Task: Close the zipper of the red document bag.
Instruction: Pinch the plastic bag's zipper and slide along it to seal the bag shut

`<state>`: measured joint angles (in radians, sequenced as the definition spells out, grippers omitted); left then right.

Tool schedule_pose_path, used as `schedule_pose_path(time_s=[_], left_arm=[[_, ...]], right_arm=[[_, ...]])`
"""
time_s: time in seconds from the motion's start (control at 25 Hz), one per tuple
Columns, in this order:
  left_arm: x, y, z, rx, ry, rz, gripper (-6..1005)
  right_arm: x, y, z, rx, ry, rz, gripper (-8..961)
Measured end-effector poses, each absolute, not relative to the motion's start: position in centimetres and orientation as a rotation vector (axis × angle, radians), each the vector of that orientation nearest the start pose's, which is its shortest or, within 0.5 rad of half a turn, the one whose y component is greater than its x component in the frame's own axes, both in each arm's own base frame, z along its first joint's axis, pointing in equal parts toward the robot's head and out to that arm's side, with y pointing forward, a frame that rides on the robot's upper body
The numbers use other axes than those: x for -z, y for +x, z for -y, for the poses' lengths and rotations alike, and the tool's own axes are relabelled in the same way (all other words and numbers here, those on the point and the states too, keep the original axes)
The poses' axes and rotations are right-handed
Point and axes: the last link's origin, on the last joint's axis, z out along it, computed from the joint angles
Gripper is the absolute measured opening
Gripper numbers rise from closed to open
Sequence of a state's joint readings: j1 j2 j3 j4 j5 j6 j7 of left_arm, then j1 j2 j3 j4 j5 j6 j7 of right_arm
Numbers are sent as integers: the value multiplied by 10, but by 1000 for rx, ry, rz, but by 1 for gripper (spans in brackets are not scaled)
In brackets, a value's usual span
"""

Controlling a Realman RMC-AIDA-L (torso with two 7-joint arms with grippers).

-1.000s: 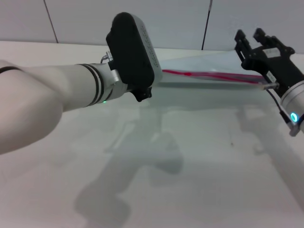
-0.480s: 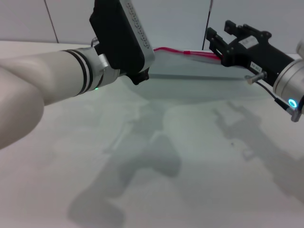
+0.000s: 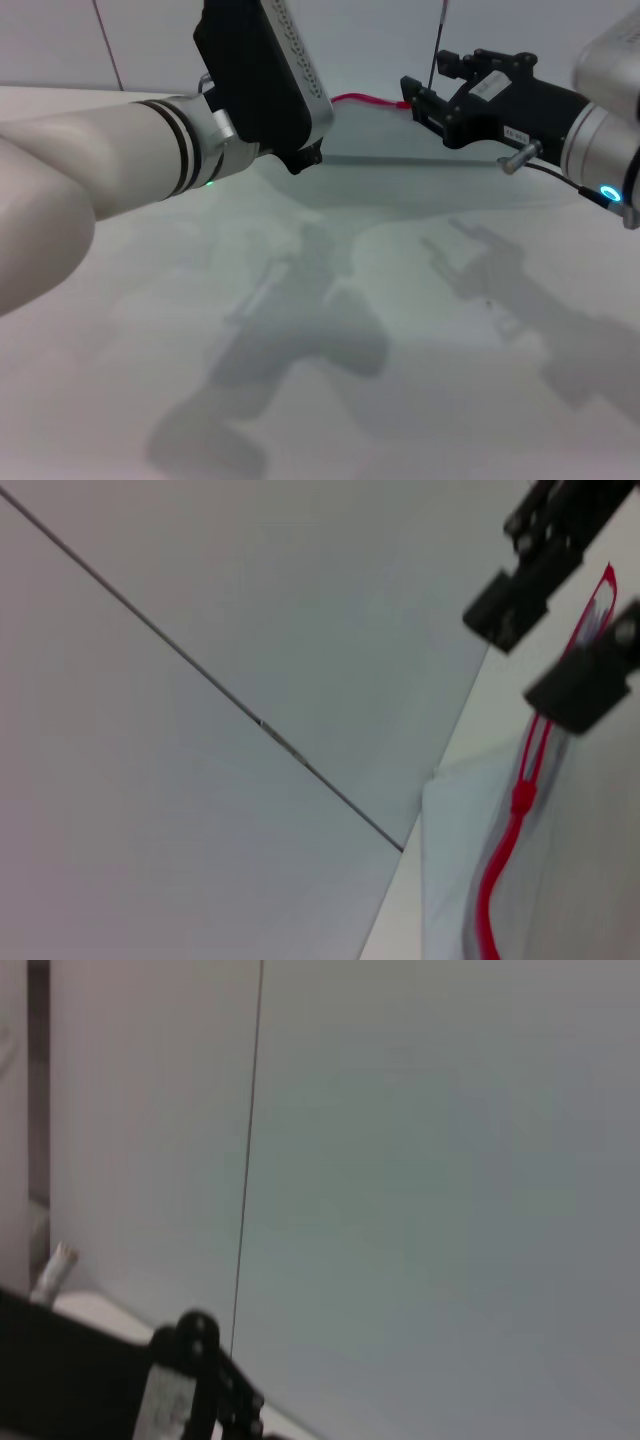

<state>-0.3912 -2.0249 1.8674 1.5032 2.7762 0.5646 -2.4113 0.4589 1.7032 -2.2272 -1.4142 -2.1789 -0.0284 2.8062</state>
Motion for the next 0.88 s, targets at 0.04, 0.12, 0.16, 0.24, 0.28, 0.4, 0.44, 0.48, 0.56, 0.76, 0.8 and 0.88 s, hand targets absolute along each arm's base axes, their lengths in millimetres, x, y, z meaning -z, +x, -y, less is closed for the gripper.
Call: schedule_pose_path(time_s=[0.04, 0.12, 0.16, 0.24, 0.28, 0.4, 0.44, 0.48, 0.56, 0.76, 0.8, 0.88], left_arm=[[22, -125, -380, -86, -2239, -135, 54], [23, -124, -380, -85, -2242, -134, 54], [23, -124, -379, -85, -2244, -134, 54], [23, -123, -379, -86, -2247, -136, 54], [23, -122, -378, -87, -2248, -136, 54], [22, -121, -378, -87, -2248, -137, 54], [21, -121, -378, -86, -2247, -136, 54], [21, -121, -378, -84, -2246, -137, 54], [21, -120, -378, -85, -2248, -138, 54], [22, -118, -378, -88, -2253, -145, 54], [22, -118, -378, -88, -2254, -146, 54], [23, -118, -378, -88, -2255, -147, 54]], right_arm=[[16, 131, -372, -501, -2299, -356, 441], [18, 129, -374, -450, -2318, -326, 441], [21, 126, -374, -429, -2326, -305, 440], [23, 120, -376, -394, -2335, -264, 440], [25, 118, -377, -378, -2339, -249, 439], [28, 112, -380, -327, -2352, -199, 438], [29, 111, -381, -312, -2356, -181, 438], [29, 110, -382, -308, -2354, -175, 437], [28, 111, -383, -293, -2356, -159, 437], [29, 114, -384, -265, -2376, -143, 435], [29, 116, -384, -258, -2378, -141, 434], [31, 118, -385, -238, -2382, -127, 434]])
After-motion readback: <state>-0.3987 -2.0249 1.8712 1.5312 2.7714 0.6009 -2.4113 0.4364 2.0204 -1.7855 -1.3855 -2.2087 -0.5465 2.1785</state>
